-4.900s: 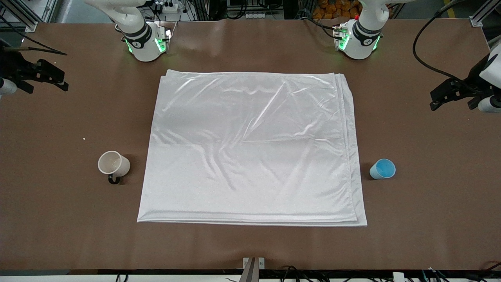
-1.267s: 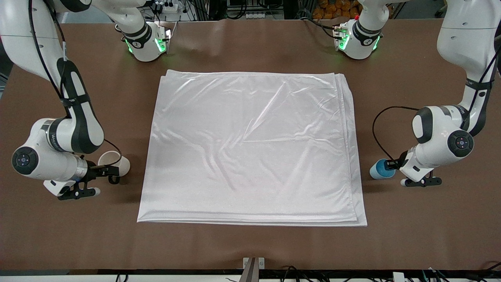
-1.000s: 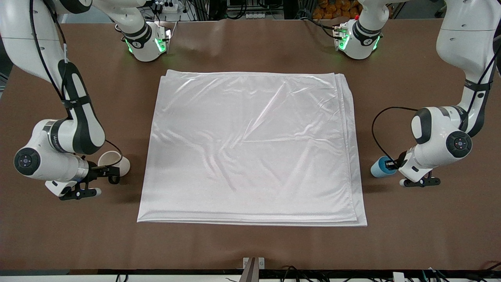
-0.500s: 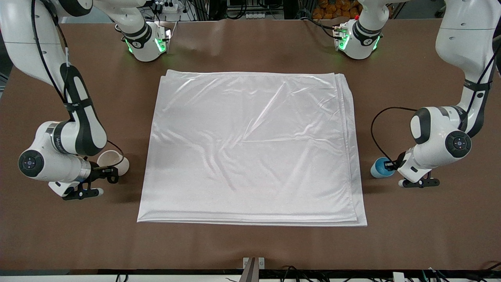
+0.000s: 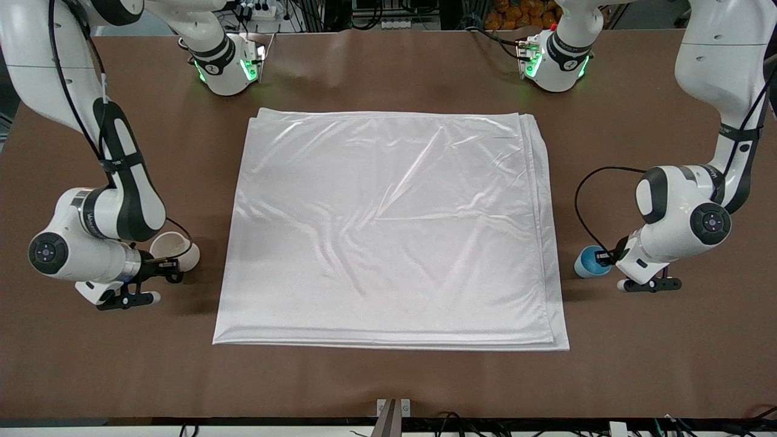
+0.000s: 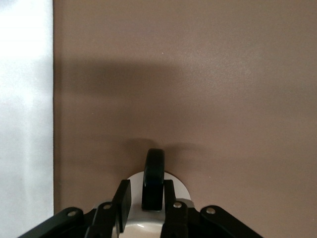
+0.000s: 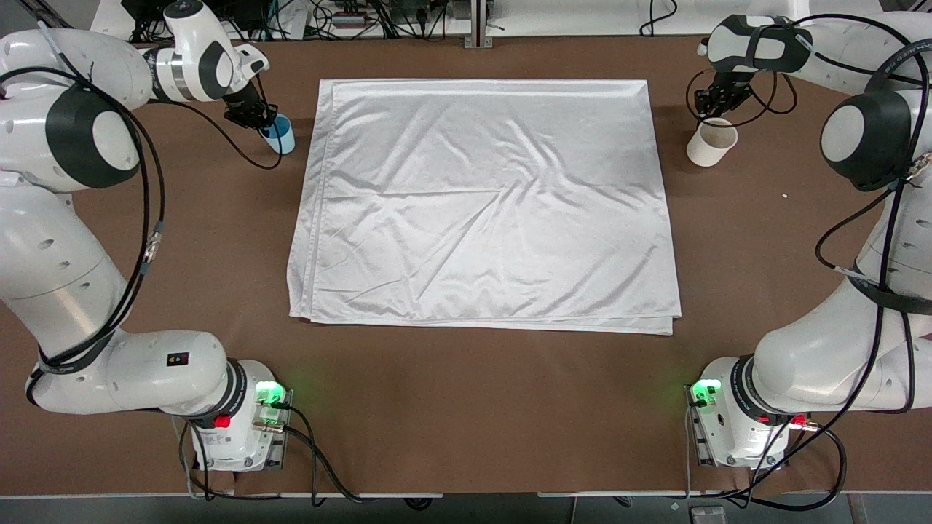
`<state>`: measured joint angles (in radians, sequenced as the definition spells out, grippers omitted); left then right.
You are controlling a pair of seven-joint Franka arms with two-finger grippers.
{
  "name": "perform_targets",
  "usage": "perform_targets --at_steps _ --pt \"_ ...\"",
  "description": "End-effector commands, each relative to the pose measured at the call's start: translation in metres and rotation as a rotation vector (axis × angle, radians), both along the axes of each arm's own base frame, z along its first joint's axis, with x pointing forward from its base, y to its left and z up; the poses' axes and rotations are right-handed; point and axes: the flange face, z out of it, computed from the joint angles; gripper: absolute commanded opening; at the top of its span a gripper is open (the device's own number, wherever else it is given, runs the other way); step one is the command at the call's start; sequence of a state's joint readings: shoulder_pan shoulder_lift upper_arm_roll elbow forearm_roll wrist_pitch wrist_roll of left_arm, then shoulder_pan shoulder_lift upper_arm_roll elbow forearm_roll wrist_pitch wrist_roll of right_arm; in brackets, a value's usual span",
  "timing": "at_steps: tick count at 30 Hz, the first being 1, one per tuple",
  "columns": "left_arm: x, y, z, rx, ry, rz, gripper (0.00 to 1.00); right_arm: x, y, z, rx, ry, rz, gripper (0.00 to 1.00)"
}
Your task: Place blue cup into white mug on cloth
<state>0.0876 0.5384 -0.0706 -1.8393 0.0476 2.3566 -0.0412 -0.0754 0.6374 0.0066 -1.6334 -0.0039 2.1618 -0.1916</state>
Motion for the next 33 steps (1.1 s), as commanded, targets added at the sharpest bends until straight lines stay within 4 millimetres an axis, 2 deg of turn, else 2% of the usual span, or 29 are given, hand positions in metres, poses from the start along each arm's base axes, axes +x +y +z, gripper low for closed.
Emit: perform_targets --at_steps 1,7,10,15,18,21,25,27,33 --pt "0.0 -0.01 0.018 0.0 -0.009 -0.009 0.0 0.003 0.0 0.0 -0.001 0.003 0.007 0.33" --pt "0.001 -0.011 0.024 0.0 -0.012 -0.012 0.0 0.004 -0.003 0.001 -0.001 -0.002 0.009 0.32" --pt "0.001 -0.012 0.026 -0.001 -0.014 -0.012 0.0 0.003 -0.004 0.0 0.0 -0.002 0.008 0.25" --pt "-0.001 -0.013 0.031 0.0 -0.005 -0.015 0.0 0.003 -0.01 0.0 0.004 -0.002 -0.004 0.23" --pt "0.0 -0.015 0.038 -0.002 -0.01 -0.019 0.0 0.003 -0.01 0.0 0.006 0.001 -0.006 0.17" --pt "0.0 -0.016 0.043 -0.001 -0.017 -0.02 0.0 0.003 -0.008 0.002 0.006 0.001 -0.006 0.09" --pt "0.001 -0.021 0.051 -0.004 -0.028 -0.027 0.0 0.003 -0.004 0.004 0.007 0.004 -0.008 0.08" --pt "0.001 -0.02 0.053 -0.004 -0.032 -0.03 0.0 0.003 -0.002 0.008 0.009 0.008 -0.01 0.03" --pt "0.004 -0.02 0.066 -0.002 -0.028 -0.037 0.0 0.006 0.012 0.018 0.01 0.021 -0.049 0.02"
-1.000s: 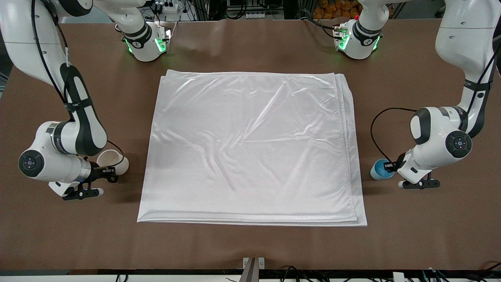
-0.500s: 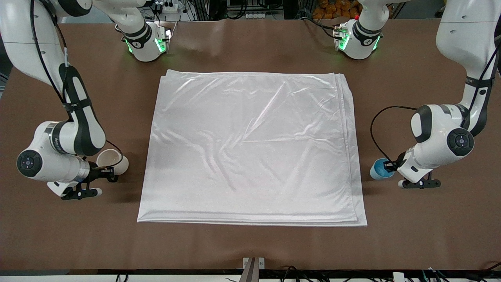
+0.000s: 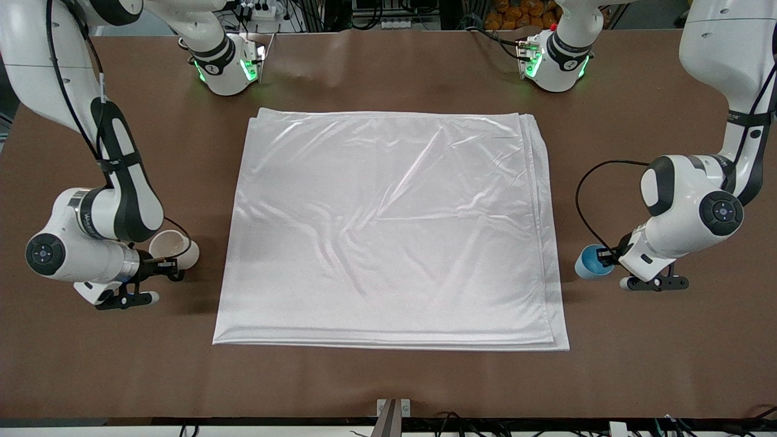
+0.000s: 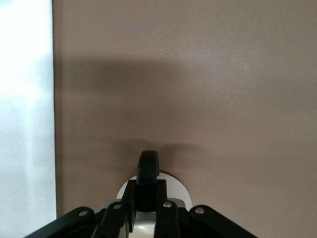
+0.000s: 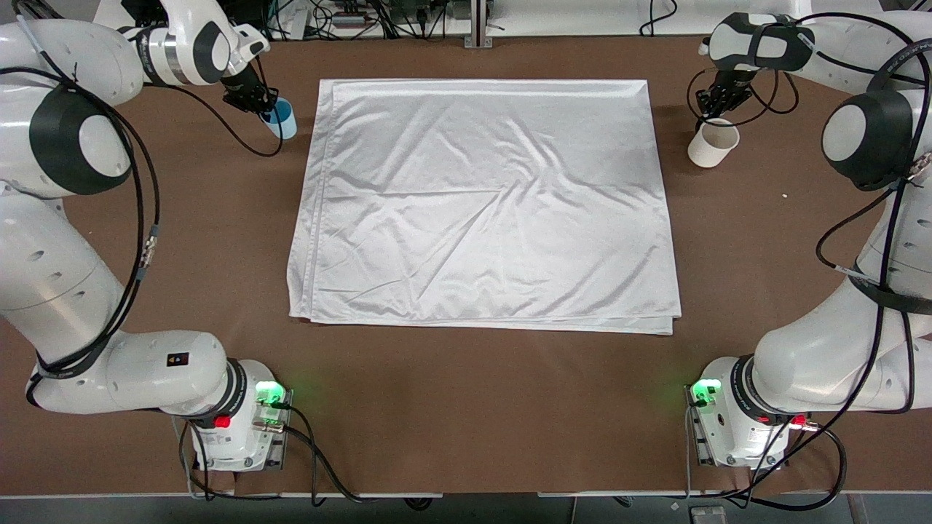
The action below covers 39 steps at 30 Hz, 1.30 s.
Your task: Place blue cup into white mug on cloth
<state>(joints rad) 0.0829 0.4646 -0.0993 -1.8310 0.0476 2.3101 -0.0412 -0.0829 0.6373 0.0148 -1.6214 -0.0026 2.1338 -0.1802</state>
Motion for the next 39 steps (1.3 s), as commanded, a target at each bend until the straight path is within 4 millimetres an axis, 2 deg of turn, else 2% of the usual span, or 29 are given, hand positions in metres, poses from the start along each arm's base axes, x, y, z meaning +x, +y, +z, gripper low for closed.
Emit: perform_targets --at_steps 1,7,16,21,26,30,34,37,39 --pt "0.002 -0.001 0.022 0.005 0.008 -0.009 0.0 0.006 0.015 0.017 0.002 0.014 -0.043 0.02" --pt "0.009 -0.006 0.039 0.004 0.02 -0.019 0.0 0.007 0.045 0.035 0.0 0.079 -0.123 0.01" --pt "0.017 -0.017 0.08 0.0 0.019 -0.037 0.0 0.005 0.124 0.051 0.044 0.093 -0.297 0.01" --pt "0.016 -0.027 0.101 0.004 0.006 -0.068 0.0 -0.002 0.176 0.061 0.055 0.108 -0.399 0.01" --pt "0.014 -0.046 0.118 -0.01 -0.015 -0.092 0.0 -0.009 0.216 0.063 0.051 0.116 -0.479 0.01" --pt "0.012 -0.059 0.124 -0.017 -0.01 -0.101 0.0 -0.013 0.238 0.064 0.047 0.104 -0.517 0.01" --pt "0.011 -0.072 0.139 -0.022 -0.006 -0.103 0.0 -0.016 0.265 0.064 0.053 0.081 -0.589 0.01" --pt "0.01 -0.089 0.149 -0.028 0.0 -0.086 0.0 -0.02 0.291 0.062 0.061 0.052 -0.609 0.01" --pt "0.008 -0.102 0.153 -0.031 0.006 -0.077 0.0 -0.022 0.3 0.057 0.068 0.04 -0.624 0.01"
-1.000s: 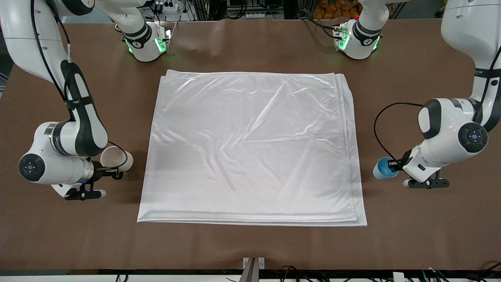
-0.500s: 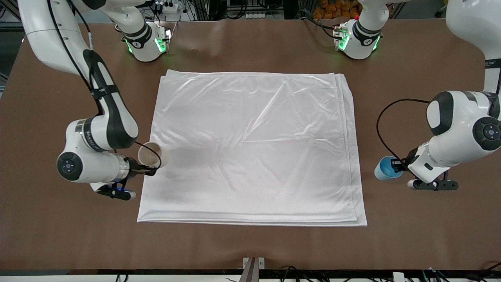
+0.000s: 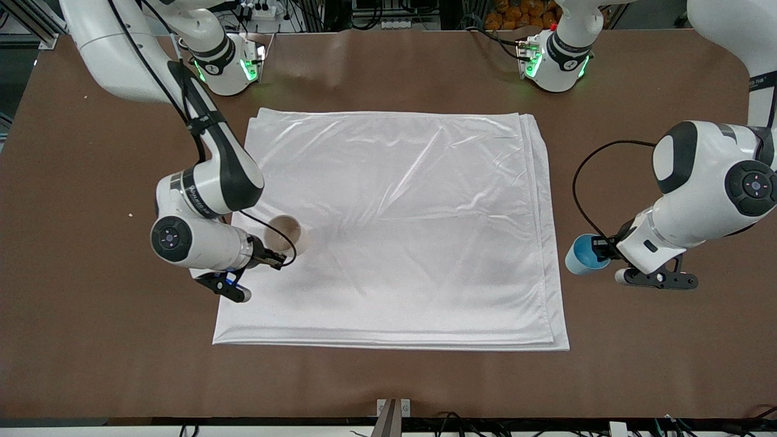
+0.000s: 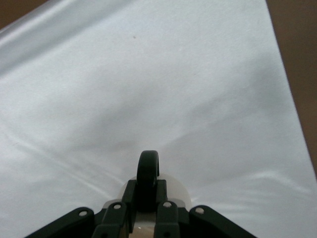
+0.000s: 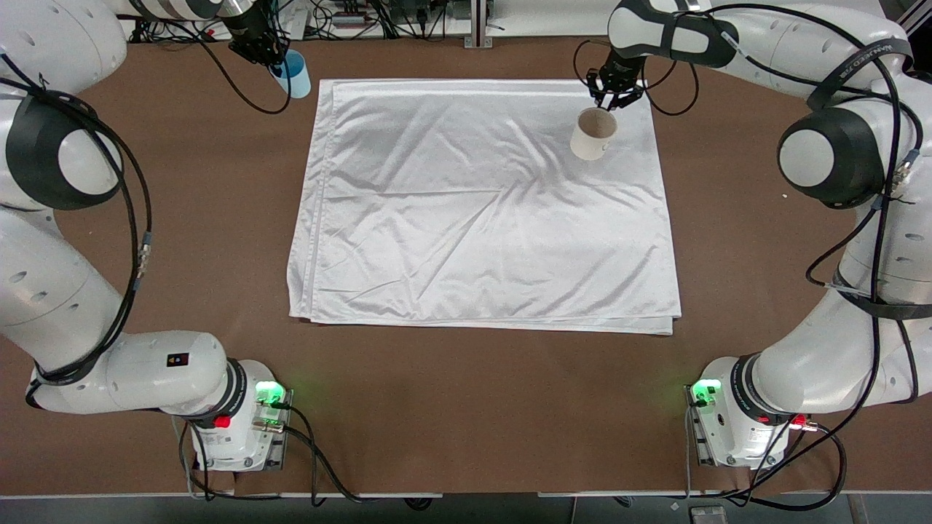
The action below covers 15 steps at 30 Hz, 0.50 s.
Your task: Place blue cup into white mug on cloth
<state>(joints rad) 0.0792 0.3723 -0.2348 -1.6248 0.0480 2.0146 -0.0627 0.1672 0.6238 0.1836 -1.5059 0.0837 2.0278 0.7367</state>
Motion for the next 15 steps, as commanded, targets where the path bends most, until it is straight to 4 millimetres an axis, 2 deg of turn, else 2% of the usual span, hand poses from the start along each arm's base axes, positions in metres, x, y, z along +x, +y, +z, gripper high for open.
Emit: perform_targets --at_steps 1,9,15 --pt "-0.006 -0.03 0.021 0.0 0.016 0.028 0.0 -0.006 0.03 -0.005 0.012 -0.031 -0.068 0.01" --pt "-0.018 -0.073 0.026 -0.022 0.031 0.085 0.0 -0.016 0.065 -0.026 0.013 -0.035 -0.118 0.01" --pt "-0.029 -0.108 0.029 -0.037 0.049 0.131 0.0 -0.034 0.103 -0.041 0.003 -0.016 -0.153 0.01"
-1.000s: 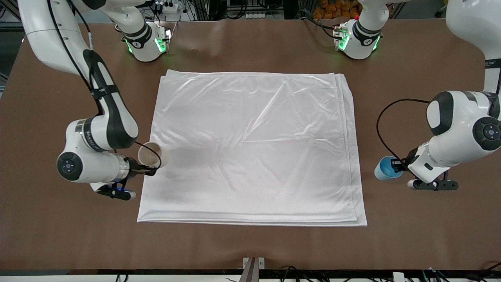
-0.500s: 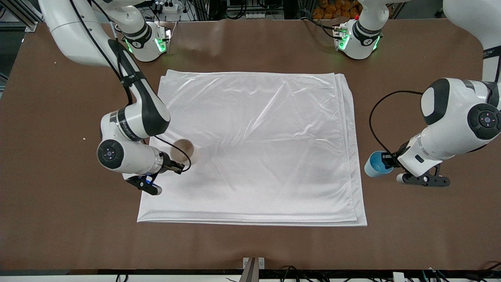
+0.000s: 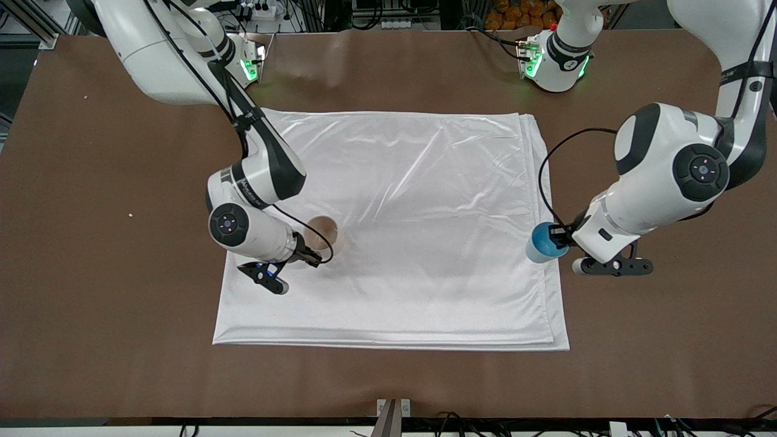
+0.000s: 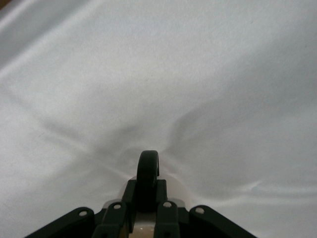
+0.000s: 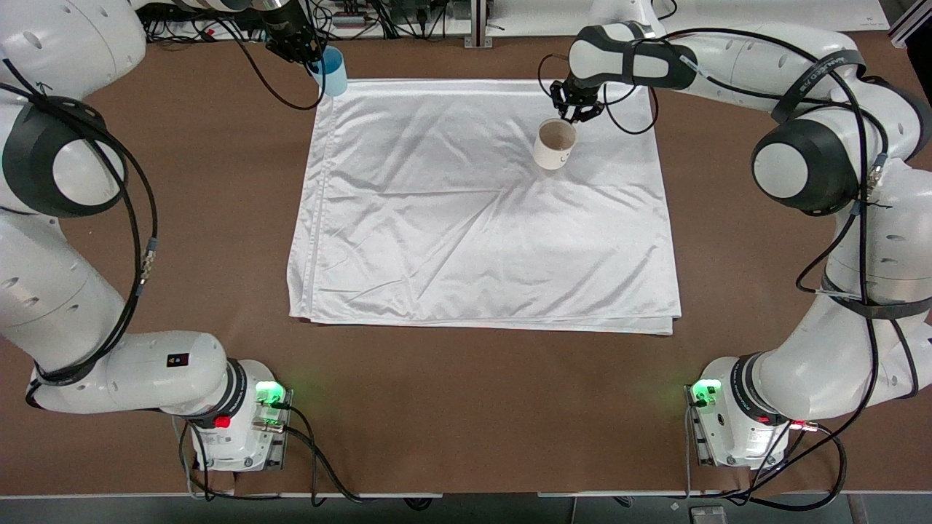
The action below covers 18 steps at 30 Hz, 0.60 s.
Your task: Place blue cup into white mug on cloth
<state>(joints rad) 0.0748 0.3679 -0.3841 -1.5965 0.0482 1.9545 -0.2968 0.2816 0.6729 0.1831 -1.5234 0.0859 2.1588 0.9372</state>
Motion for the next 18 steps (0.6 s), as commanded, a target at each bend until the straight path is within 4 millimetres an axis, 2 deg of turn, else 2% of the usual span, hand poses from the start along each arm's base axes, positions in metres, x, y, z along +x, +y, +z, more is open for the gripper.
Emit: perform_targets --at_steps 1,15,17,18 --pt "-0.011 -0.027 0.009 0.009 0.01 0.046 0.0 -0.013 0.032 -0.009 0.006 0.005 -0.058 0.01" --pt "-0.039 -0.107 0.008 0.027 0.017 0.111 0.0 -0.038 0.087 -0.034 0.013 -0.009 -0.137 0.02" --pt "-0.043 -0.119 0.008 0.033 0.013 0.119 0.0 -0.039 0.089 -0.037 0.016 -0.012 -0.15 0.07" --pt "-0.046 -0.125 0.008 0.036 0.013 0.126 0.0 -0.039 0.089 -0.037 0.015 -0.011 -0.158 0.17"
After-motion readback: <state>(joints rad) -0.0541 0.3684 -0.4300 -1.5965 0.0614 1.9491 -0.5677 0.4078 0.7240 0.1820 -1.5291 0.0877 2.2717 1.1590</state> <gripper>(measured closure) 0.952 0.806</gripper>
